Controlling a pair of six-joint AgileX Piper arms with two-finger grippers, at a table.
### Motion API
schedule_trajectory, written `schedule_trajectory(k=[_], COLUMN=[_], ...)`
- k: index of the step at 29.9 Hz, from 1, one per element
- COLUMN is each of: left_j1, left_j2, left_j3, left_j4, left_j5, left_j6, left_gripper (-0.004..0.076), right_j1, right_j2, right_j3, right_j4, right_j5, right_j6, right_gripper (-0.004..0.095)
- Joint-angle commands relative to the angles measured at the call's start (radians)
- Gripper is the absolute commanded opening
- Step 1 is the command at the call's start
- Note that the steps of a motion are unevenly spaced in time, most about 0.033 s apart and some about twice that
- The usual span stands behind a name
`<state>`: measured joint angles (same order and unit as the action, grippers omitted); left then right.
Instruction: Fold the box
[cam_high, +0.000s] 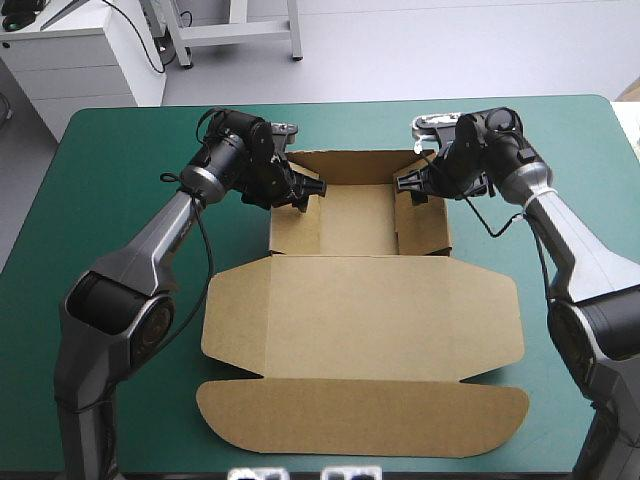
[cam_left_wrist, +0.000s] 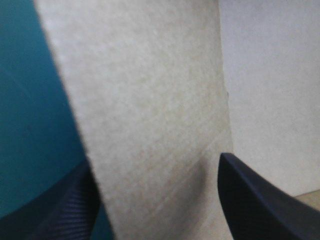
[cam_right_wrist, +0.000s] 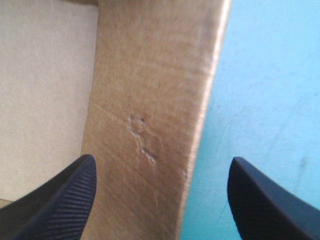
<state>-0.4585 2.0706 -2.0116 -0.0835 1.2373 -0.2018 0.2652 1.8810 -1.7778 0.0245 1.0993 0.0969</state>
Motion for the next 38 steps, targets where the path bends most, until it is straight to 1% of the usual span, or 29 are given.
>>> schedule_trajectory(k=[1,6,7,8,9,10,12,13,15,19,24,28,33,38], left_j1=[-0.003,-0.003,-0.003,-0.003,-0.003,-0.003,-0.003,-0.003,-0.003,-0.003,-0.003,-0.003,-0.003,-0.003], left_j2=[-0.063,-0.096,-0.11,-0.124,-0.142,-0.161,-0.2,-0.222,-0.264,-0.37,-0.513,-0.637,-0.805,-0.973], left_j3=[-0.066,-0.119,-0.123,-0.123,-0.123,-0.123,-0.123,-0.118,-0.1,-0.005,0.207,0.385,0.626,0.802], left_j4=[0.045,0.147,0.163,0.168,0.168,0.166,0.161,0.155,0.129,0.057,0.018,0.033,0.028,0.028], left_j5=[0.048,0.048,0.048,0.05,0.05,0.05,0.05,0.05,0.05,0.05,0.046,0.025,-0.039,-0.085], left_j6=[0.0,0.015,0.031,0.042,0.049,0.051,0.051,0.051,0.051,0.064,0.121,0.126,0.126,0.122], left_gripper=[0.0476,0.0474,0.0459,0.043,0.037,0.0284,0.0065,-0.0005,-0.0006,-0.0008,-0.0008,-0.0008,-0.0008,-0.0008], right_j1=[-0.003,-0.003,-0.003,-0.003,-0.003,-0.003,-0.003,-0.003,-0.003,-0.003,-0.003,-0.003,-0.003,-0.003], right_j2=[-0.052,-0.052,-0.052,-0.052,-0.055,-0.057,-0.063,-0.065,-0.075,-0.12,-0.155,-0.151,-0.142,-0.108], right_j3=[-0.097,-0.172,-0.182,-0.183,-0.183,-0.183,-0.18,-0.176,-0.158,-0.062,0.043,0.072,0.092,0.092], right_j4=[-0.045,-0.075,-0.075,-0.075,-0.066,-0.051,-0.018,0.005,0.027,0.018,0.016,0.018,0.016,0.028], right_j5=[0.022,0.127,0.151,0.151,0.151,0.151,0.151,0.151,0.153,0.153,0.153,0.15,0.131,0.133], right_j6=[0.007,0.007,0.007,0.007,0.007,0.007,0.008,0.008,0.008,0.005,-0.024,-0.04,-0.048,-0.056], right_gripper=[0.0678,0.0678,0.0678,0.0678,0.0678,0.0678,0.0675,0.0674,0.0674,0.0674,0.0674,0.0674,0.0674,0.0674])
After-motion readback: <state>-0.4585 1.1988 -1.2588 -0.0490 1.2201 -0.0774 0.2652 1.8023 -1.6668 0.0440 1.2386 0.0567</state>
